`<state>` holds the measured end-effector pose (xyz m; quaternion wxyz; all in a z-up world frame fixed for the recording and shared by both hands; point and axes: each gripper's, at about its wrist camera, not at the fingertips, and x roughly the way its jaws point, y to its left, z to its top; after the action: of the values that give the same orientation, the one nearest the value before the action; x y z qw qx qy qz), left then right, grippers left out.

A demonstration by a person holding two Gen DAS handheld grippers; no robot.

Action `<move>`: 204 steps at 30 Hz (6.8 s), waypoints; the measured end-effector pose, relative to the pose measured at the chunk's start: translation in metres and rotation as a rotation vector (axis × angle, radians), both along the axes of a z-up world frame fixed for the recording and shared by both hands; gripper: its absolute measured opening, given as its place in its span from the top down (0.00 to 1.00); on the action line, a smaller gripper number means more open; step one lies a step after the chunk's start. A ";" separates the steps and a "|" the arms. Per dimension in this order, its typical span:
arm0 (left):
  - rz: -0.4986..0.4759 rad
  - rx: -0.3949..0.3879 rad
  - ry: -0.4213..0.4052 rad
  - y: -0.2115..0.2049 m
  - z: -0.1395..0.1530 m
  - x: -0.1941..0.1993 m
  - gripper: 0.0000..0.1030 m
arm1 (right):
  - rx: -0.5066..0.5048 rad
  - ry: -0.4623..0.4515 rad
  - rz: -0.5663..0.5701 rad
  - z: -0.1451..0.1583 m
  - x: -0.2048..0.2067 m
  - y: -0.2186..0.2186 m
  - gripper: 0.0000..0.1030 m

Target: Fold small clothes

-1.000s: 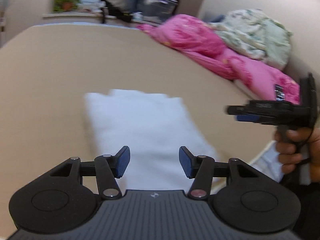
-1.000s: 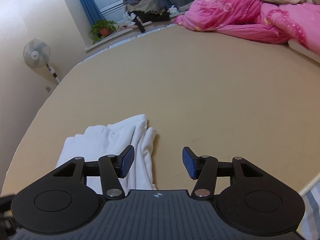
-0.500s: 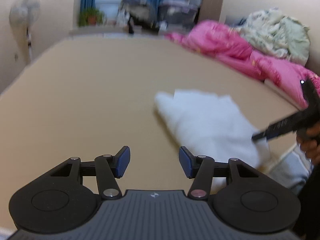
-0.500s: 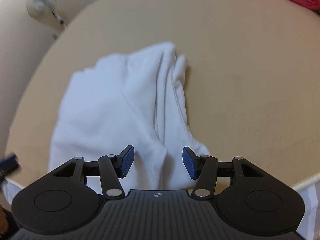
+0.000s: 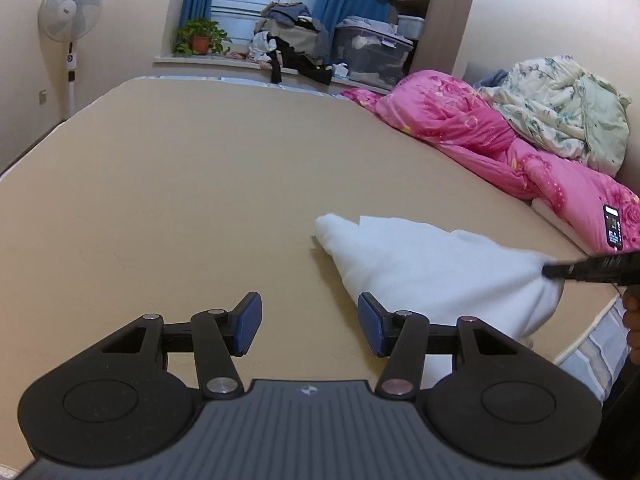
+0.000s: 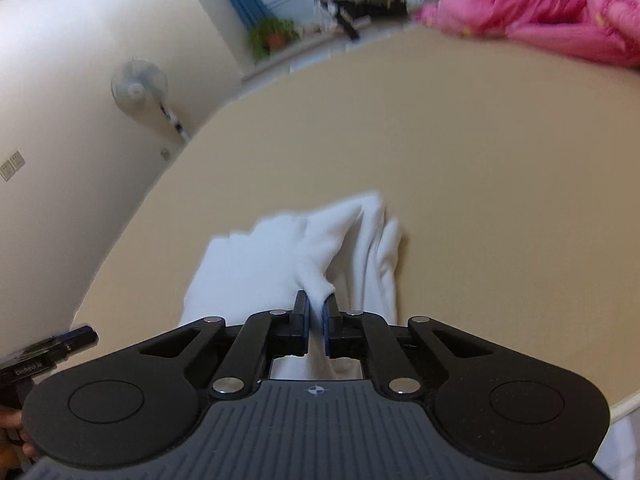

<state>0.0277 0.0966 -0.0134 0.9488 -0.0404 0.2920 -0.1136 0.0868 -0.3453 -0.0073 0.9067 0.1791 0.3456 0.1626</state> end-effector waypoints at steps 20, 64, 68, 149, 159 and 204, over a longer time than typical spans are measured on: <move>-0.262 -0.024 0.089 -0.079 -0.047 0.021 0.70 | -0.025 0.163 -0.020 -0.022 0.049 0.017 0.46; -0.038 -0.302 0.077 0.041 0.039 0.143 0.39 | 0.366 -0.085 0.100 0.004 0.084 0.093 0.74; 0.138 -0.175 0.146 0.079 0.027 0.133 0.35 | 0.202 0.045 0.037 -0.018 0.104 0.112 0.53; 0.253 0.101 -0.013 -0.053 0.025 -0.076 0.00 | -0.298 -0.281 0.020 0.036 -0.110 0.196 0.17; 0.253 0.105 -0.012 -0.051 0.021 -0.074 0.00 | -0.300 -0.280 0.020 0.036 -0.110 0.197 0.17; 0.246 0.112 0.000 -0.045 0.019 -0.074 0.00 | -0.310 -0.262 0.031 0.032 -0.107 0.195 0.17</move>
<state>-0.0459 0.0513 0.0059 0.9564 -0.0230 0.2906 0.0202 -0.0203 -0.1499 0.0245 0.9579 0.0093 0.2484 0.1433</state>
